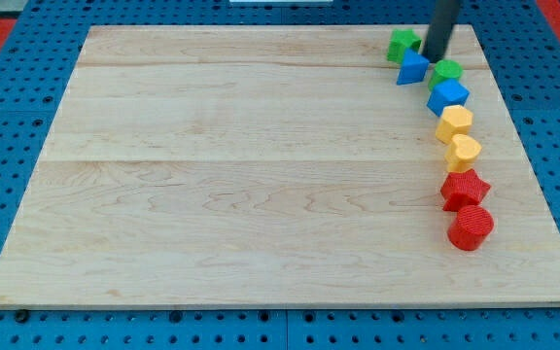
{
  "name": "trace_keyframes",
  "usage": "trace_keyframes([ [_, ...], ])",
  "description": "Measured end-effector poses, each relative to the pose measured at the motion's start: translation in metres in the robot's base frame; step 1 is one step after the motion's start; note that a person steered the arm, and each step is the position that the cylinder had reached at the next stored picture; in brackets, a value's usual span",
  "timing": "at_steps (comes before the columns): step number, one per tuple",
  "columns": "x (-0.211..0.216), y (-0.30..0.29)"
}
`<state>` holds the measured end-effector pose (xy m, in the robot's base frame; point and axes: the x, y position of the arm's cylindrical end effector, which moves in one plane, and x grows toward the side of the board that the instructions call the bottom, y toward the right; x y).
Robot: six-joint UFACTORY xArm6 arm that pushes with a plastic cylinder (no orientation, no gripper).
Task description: Move the green circle below the blue triangle
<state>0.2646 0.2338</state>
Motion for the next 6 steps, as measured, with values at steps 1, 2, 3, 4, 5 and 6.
trace_keyframes([
  [1,0.002,0.054],
  [2,0.026,0.053],
  [3,0.038,0.029],
  [4,0.038,-0.010],
  [5,0.040,-0.023],
  [6,0.041,-0.001],
])
